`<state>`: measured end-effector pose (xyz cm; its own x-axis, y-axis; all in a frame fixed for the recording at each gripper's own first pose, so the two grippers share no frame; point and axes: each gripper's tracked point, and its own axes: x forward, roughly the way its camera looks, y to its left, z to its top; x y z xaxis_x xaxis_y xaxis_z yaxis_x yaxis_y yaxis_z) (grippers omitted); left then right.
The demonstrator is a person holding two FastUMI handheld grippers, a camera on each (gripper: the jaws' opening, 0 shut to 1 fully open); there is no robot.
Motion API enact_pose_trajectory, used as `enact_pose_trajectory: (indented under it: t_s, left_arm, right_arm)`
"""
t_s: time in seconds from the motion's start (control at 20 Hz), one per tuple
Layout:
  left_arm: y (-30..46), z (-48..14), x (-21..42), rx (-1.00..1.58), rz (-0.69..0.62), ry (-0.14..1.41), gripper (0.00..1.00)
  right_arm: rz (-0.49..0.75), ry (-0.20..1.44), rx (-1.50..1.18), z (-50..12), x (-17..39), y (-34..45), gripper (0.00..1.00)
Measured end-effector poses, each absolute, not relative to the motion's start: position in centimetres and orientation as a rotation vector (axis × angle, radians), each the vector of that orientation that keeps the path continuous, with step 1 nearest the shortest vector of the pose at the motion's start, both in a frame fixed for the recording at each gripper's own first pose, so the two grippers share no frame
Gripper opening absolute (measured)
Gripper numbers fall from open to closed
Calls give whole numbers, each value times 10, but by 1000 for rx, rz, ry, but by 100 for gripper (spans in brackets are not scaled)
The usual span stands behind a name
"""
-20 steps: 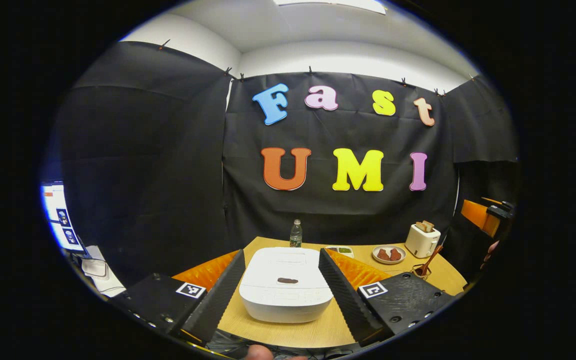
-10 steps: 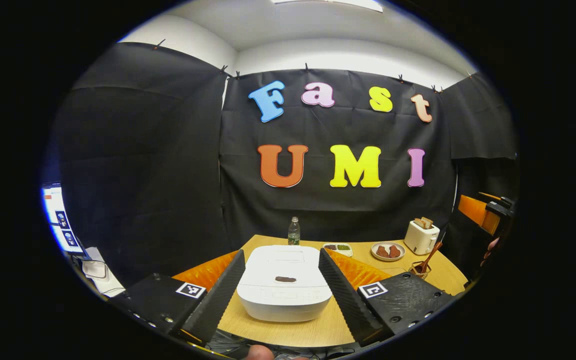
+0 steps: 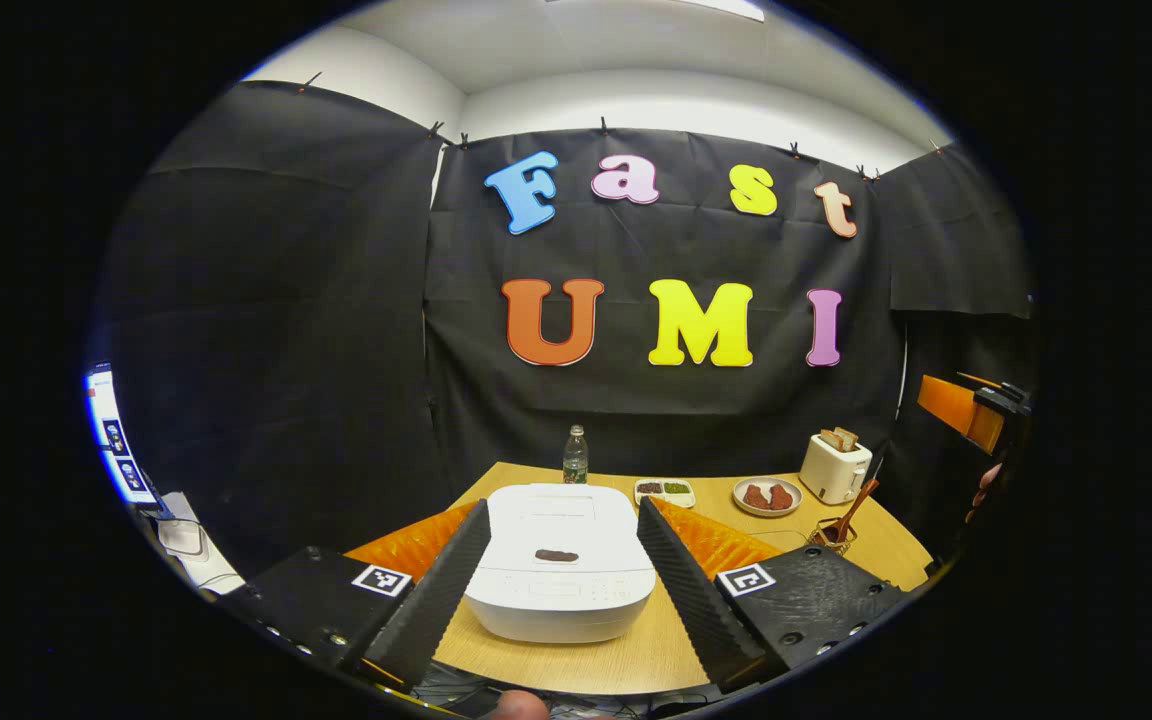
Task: Close the left gripper, press the button to open the rice cooker; take a wooden spoon from the chopstick holder with the right hand, scoop a spoonful of rice and pour it into the rice cooker, then put the wooden spoon back into the chopstick holder.
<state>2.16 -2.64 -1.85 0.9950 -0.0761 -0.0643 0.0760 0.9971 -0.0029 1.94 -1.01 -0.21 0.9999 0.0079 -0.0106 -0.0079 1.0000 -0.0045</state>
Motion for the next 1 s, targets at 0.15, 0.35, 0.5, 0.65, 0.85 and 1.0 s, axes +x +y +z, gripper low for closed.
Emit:
enact_pose_trajectory:
  t_s: [0.15, 0.35, 0.5, 0.65, 0.85, 1.0]
  left_arm:
    - [-33, -28, 28, -9, -98, 100, 91]
    - [-41, -37, 43, -1, -120, 146, 45]
    - [-46, -50, 56, 12, -133, 211, 29]
    - [-35, -61, 72, 18, -90, 278, 14]
    - [-37, -88, 98, -38, -103, 406, 0]
    - [-26, -114, 119, -52, -94, 531, 0]
  right_arm:
    - [5, 33, 2, -7, 28, -16, 100]
    - [-7, 12, 3, -2, 47, -29, 96]
    - [-22, 5, 12, -3, 61, -45, 96]
    - [-53, 14, 33, -11, 77, -67, 96]
    - [-79, 35, 61, -21, 99, -88, 96]
    - [-87, 46, 72, -30, 114, -98, 96]
